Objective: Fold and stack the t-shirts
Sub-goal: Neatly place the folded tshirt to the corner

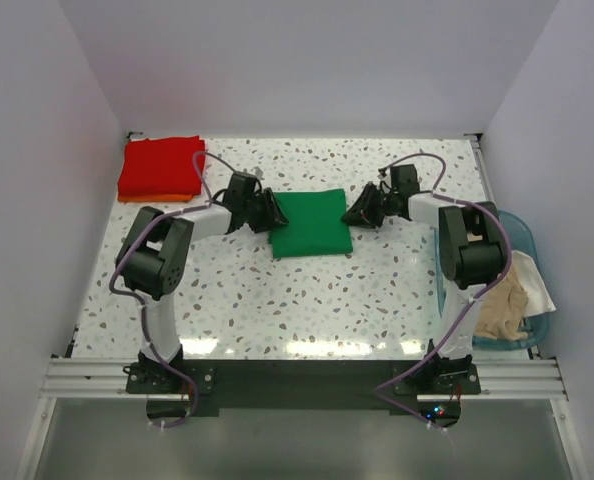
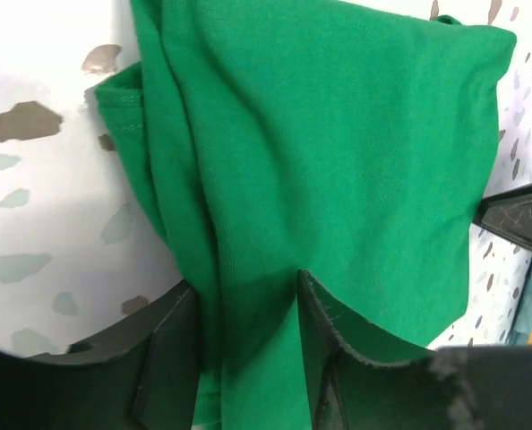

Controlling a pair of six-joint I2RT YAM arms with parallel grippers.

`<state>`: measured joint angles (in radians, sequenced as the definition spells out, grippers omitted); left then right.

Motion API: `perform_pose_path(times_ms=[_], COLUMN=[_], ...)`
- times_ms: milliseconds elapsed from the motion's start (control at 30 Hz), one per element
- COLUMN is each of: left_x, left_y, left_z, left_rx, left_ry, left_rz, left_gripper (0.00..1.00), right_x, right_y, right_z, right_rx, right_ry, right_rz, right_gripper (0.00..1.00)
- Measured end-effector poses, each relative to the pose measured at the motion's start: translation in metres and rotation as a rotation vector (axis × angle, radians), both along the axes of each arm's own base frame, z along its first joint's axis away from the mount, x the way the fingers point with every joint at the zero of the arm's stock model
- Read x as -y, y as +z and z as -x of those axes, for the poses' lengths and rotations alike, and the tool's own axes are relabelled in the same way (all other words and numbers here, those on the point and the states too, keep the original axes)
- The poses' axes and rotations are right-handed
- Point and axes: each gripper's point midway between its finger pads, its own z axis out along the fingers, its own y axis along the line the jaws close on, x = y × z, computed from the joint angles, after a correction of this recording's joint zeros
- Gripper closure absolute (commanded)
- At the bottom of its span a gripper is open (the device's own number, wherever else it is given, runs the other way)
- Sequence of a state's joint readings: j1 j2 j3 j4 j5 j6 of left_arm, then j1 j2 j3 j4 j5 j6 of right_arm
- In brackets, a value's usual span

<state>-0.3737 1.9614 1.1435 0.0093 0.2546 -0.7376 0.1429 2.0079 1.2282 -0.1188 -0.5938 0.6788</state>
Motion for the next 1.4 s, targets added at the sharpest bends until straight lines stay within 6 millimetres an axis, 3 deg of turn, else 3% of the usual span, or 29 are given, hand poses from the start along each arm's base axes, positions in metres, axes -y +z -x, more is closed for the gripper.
perform_pose_path(times_ms=[67, 167, 200, 233, 400, 533, 700, 833, 1067, 1267, 1400], left_x=[0.004, 0.008, 0.007, 0.007, -0.005, -0.037, -0.088, -0.138, -0.228, -0.248, -0.252], left_y=[-0.002, -0.004, -0.005, -0.006, -0.002, 0.013, 0.054, 0.083, 0.114, 0.133, 0.139], left_z=[-0.001, -0.002, -0.003, -0.005, -0.019, -0.040, -0.074, -0.101, -0.139, -0.168, -0.173], left_rx=[0.001, -0.006, -0.013, -0.020, -0.025, 0.007, 0.093, 0.134, 0.171, 0.228, 0.243], left_ry=[-0.002, 0.003, 0.008, 0.011, 0.027, 0.071, 0.130, 0.195, 0.266, 0.248, 0.225], left_rz=[-0.010, -0.033, -0.048, -0.062, -0.217, -0.427, -0.640, -0.741, -0.902, -0.991, -1.012], left_gripper=[0.61, 0.81, 0.95, 1.00, 1.00, 1.00, 1.00, 1.00, 1.00, 1.00, 1.00], right_x=[0.000, 0.001, 0.001, 0.000, -0.016, -0.043, -0.060, -0.056, -0.048, -0.047, -0.045], right_y=[-0.001, 0.001, 0.004, 0.008, 0.046, 0.070, 0.068, 0.065, 0.082, 0.084, 0.081], right_z=[0.002, 0.011, 0.015, 0.018, 0.044, 0.077, 0.111, 0.120, 0.129, 0.134, 0.137], right_rx=[0.000, -0.008, -0.006, 0.001, 0.088, 0.166, 0.168, 0.159, 0.215, 0.225, 0.212], right_ry=[-0.004, -0.015, -0.019, -0.024, 0.002, 0.072, 0.139, 0.150, 0.166, 0.187, 0.196], right_rz=[-0.002, 0.000, 0.003, 0.006, 0.016, 0.024, 0.035, 0.057, 0.078, 0.091, 0.103], right_gripper=[0.68, 0.68, 0.68, 0.68, 0.67, 0.66, 0.66, 0.66, 0.66, 0.66, 0.67])
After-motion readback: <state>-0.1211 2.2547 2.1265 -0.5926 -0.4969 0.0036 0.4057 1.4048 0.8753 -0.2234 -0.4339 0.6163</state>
